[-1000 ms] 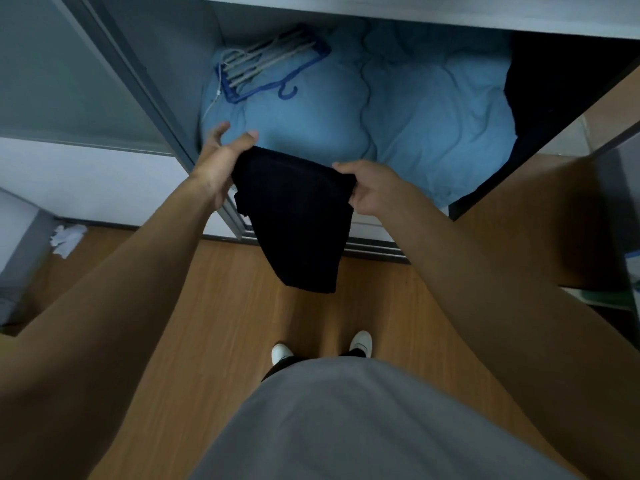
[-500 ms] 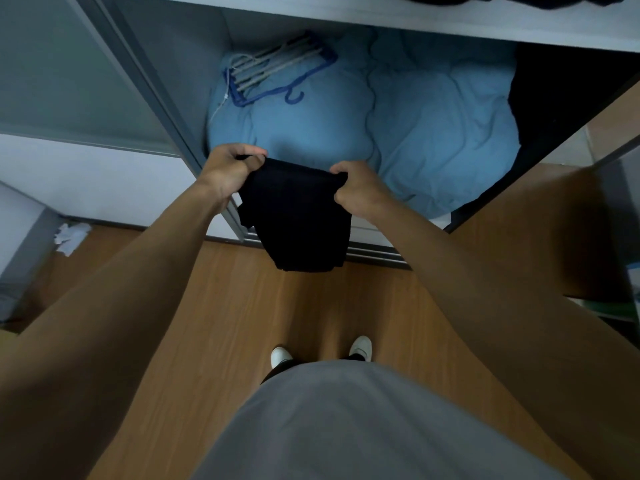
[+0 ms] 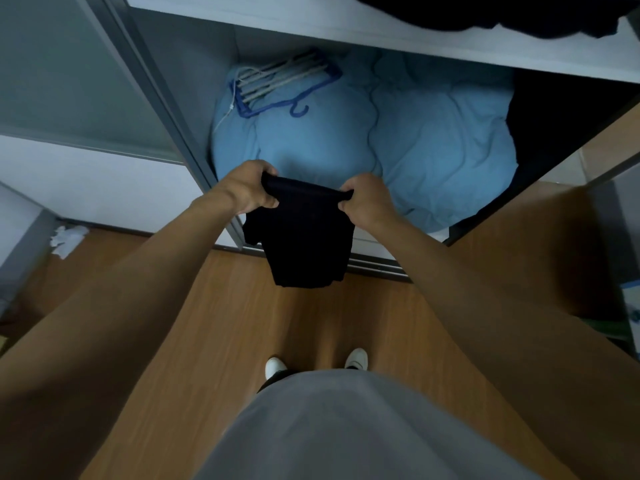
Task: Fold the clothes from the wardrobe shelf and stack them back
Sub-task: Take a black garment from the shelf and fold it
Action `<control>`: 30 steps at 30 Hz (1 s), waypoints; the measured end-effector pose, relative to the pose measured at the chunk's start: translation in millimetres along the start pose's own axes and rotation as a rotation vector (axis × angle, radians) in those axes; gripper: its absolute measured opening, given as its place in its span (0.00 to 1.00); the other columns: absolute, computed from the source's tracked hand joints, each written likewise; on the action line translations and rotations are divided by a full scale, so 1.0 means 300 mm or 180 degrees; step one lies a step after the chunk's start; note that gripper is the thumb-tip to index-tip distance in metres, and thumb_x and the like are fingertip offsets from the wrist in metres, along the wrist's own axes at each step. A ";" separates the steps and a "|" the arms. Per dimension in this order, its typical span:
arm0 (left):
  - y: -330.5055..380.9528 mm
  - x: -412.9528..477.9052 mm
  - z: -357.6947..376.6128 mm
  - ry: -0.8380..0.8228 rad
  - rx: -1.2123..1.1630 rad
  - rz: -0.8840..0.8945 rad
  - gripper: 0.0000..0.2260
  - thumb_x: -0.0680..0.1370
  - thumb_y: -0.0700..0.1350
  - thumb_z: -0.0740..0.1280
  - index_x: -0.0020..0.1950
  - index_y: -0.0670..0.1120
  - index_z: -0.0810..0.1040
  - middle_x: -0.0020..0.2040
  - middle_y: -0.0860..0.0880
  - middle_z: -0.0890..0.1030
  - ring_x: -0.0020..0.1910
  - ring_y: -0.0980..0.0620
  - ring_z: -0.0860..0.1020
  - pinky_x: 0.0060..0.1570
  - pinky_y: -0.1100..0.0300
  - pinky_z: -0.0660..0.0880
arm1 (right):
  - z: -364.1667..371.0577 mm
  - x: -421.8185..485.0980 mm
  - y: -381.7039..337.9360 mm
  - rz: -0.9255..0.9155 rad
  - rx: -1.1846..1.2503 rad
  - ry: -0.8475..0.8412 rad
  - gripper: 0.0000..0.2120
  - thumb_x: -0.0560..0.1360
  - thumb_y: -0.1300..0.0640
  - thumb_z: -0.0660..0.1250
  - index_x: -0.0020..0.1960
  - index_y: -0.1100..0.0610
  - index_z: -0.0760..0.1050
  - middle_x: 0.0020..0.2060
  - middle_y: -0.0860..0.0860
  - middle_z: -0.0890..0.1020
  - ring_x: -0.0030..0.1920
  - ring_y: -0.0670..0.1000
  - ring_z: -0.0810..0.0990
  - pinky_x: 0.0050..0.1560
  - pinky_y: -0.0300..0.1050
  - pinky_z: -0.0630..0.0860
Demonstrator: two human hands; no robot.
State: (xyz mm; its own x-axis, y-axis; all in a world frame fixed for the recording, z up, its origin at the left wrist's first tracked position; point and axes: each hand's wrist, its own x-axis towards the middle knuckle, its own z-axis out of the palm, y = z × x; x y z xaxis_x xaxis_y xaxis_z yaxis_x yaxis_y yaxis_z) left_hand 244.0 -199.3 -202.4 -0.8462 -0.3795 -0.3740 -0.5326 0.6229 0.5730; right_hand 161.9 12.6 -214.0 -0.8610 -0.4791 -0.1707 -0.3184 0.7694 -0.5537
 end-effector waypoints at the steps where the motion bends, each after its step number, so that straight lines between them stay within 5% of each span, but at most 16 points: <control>1: 0.003 0.003 -0.002 0.0090 0.0173 0.0007 0.23 0.71 0.36 0.77 0.65 0.43 0.77 0.61 0.42 0.79 0.61 0.44 0.77 0.64 0.56 0.72 | 0.001 0.000 -0.004 0.0000 -0.0033 0.0119 0.09 0.75 0.63 0.70 0.54 0.57 0.83 0.50 0.53 0.85 0.50 0.52 0.82 0.46 0.37 0.72; 8: 0.031 -0.010 -0.031 0.0543 0.0360 0.0093 0.09 0.69 0.43 0.79 0.43 0.48 0.80 0.46 0.45 0.82 0.49 0.45 0.80 0.47 0.57 0.73 | -0.057 0.021 -0.021 -0.0150 0.0034 0.0509 0.06 0.76 0.57 0.71 0.51 0.58 0.83 0.50 0.55 0.83 0.50 0.53 0.80 0.47 0.42 0.72; 13: 0.029 -0.018 -0.052 0.0588 -0.0166 0.0212 0.12 0.70 0.37 0.78 0.47 0.47 0.79 0.45 0.48 0.80 0.46 0.49 0.77 0.46 0.60 0.70 | -0.126 0.043 -0.027 -0.0229 0.0257 0.0161 0.09 0.78 0.59 0.68 0.47 0.65 0.81 0.45 0.61 0.84 0.48 0.59 0.82 0.52 0.54 0.78; 24: 0.052 -0.007 -0.077 0.0842 0.0488 0.0084 0.12 0.67 0.45 0.81 0.47 0.46 0.84 0.40 0.47 0.81 0.46 0.44 0.80 0.43 0.58 0.69 | -0.164 0.049 -0.058 -0.0488 -0.0227 -0.0158 0.10 0.79 0.63 0.64 0.45 0.68 0.78 0.44 0.62 0.82 0.50 0.62 0.80 0.51 0.52 0.75; 27: 0.038 -0.007 -0.076 0.0930 0.0487 0.0183 0.11 0.66 0.48 0.82 0.38 0.49 0.81 0.37 0.50 0.76 0.46 0.44 0.79 0.41 0.57 0.69 | -0.167 0.057 -0.046 -0.0550 -0.0473 -0.0187 0.10 0.80 0.61 0.64 0.46 0.68 0.79 0.51 0.64 0.80 0.55 0.63 0.78 0.55 0.56 0.75; 30: 0.008 -0.014 -0.079 0.0826 -0.0304 0.0498 0.12 0.67 0.45 0.81 0.39 0.46 0.79 0.49 0.46 0.75 0.51 0.47 0.75 0.52 0.55 0.73 | -0.199 0.058 -0.029 -0.0702 -0.0405 -0.0065 0.10 0.79 0.59 0.67 0.56 0.64 0.81 0.65 0.59 0.72 0.66 0.56 0.70 0.67 0.49 0.68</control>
State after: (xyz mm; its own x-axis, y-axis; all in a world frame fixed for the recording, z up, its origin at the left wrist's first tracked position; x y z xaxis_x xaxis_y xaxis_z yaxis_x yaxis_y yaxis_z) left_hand 245.9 -212.4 -182.1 -0.8871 -0.4538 -0.0843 -0.3843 0.6252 0.6793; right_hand 125.9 22.9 -163.5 -0.7573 -0.6488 -0.0742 -0.5463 0.6917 -0.4724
